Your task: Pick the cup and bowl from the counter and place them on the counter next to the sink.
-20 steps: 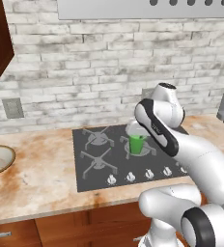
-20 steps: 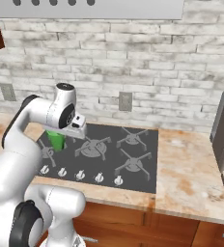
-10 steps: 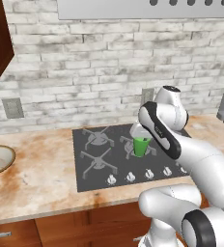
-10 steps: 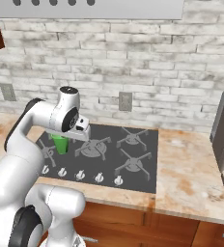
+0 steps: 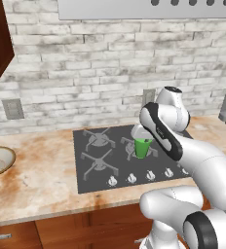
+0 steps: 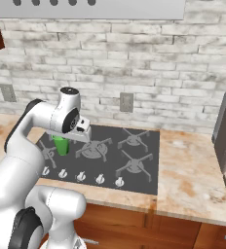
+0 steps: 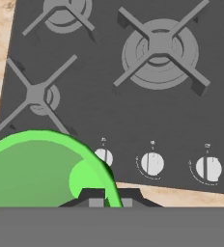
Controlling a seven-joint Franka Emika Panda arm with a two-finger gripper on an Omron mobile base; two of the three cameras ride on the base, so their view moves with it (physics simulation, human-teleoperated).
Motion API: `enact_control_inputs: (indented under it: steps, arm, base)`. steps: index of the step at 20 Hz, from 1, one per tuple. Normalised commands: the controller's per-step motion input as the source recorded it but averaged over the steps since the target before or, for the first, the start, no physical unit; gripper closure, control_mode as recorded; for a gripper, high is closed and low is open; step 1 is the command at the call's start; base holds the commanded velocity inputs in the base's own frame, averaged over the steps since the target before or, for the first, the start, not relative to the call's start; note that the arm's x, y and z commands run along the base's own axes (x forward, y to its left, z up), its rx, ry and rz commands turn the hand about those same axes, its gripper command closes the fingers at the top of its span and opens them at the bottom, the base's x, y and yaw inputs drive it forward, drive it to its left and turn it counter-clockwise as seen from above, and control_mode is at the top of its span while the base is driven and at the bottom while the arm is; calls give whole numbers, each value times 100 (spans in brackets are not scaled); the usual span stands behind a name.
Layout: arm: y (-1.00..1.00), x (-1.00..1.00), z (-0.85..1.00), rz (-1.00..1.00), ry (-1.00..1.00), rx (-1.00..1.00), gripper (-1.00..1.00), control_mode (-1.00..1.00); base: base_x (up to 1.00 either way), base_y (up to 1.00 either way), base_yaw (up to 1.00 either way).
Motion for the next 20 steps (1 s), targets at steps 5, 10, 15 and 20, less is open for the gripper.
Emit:
enact_control_inputs:
  steps: [5,10,15,20]
  arm:
    - [0,0,0,0,0,0,100,100]
    - [0,0,0,0,0,0,100,100]
    - [0,0,0,0,0,0,100,100]
    - [0,0,0,0,0,0,100,100]
  base:
    - [0,0,0]
    - [-55,4,4]
    - [-32,-23,25]
    - [1,-48,87]
